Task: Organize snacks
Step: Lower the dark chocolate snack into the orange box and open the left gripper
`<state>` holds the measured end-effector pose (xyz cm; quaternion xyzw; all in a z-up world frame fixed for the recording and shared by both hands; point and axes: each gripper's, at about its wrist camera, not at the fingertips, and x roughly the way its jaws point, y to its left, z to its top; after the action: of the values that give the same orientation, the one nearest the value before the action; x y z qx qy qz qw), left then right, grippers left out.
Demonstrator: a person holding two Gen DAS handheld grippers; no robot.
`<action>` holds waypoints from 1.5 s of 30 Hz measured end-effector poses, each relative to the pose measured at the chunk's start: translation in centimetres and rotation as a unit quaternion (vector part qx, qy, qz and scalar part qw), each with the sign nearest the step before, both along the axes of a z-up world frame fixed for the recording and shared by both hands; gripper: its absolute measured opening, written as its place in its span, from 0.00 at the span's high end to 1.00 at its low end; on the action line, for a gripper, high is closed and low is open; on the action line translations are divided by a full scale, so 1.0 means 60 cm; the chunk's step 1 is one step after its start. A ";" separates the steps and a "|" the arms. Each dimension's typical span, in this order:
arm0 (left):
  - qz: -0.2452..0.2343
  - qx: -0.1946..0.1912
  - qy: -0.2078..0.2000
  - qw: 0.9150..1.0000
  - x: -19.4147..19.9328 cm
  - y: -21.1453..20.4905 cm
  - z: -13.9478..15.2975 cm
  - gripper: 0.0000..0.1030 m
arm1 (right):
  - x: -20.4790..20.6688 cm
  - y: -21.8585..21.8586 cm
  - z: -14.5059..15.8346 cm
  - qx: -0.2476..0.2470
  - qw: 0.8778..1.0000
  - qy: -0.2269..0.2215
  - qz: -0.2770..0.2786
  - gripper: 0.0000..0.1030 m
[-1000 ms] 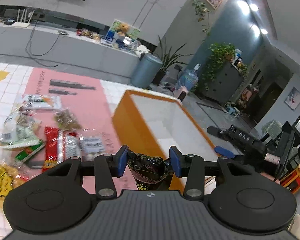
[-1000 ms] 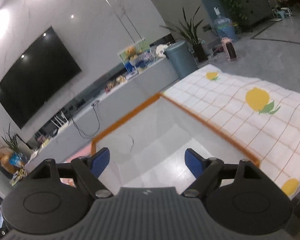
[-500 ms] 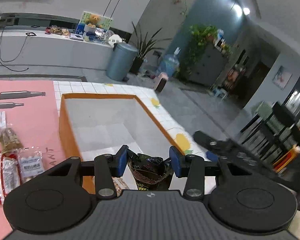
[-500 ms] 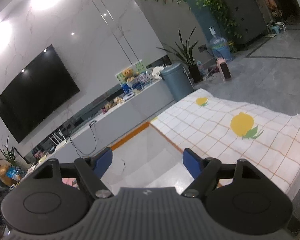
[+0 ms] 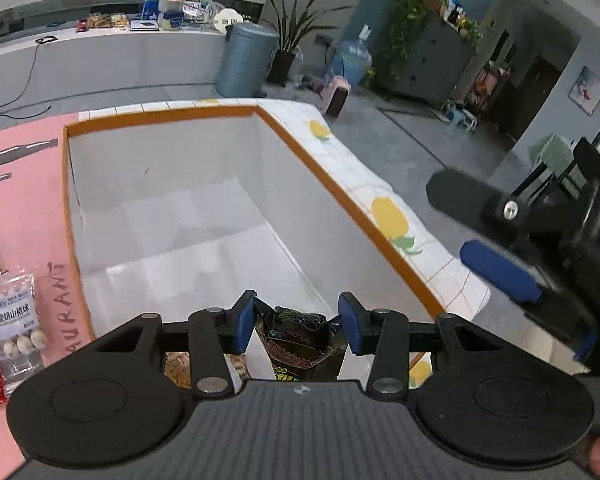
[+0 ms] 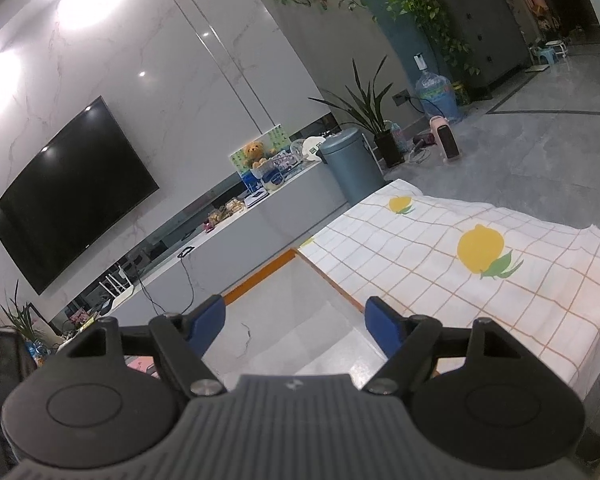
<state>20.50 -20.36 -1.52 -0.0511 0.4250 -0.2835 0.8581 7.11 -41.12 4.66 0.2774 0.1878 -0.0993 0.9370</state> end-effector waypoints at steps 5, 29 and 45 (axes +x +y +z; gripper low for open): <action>-0.006 0.017 0.004 1.000 -0.012 -0.008 -0.004 0.51 | 0.002 -0.001 0.000 -0.002 1.000 0.001 -0.002 0.26; 0.096 0.035 -0.107 0.989 -0.101 0.100 0.130 0.12 | 0.018 0.032 0.004 -0.044 0.999 0.005 0.022 0.26; 0.200 0.126 -0.249 0.939 -0.198 0.286 0.137 0.06 | 0.043 0.249 -0.023 -0.110 0.965 -0.036 0.234 0.32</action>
<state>8.62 -3.20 6.70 0.0460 0.2110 -0.0537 0.9749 9.72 -26.20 3.26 0.1249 0.2015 0.1125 0.9650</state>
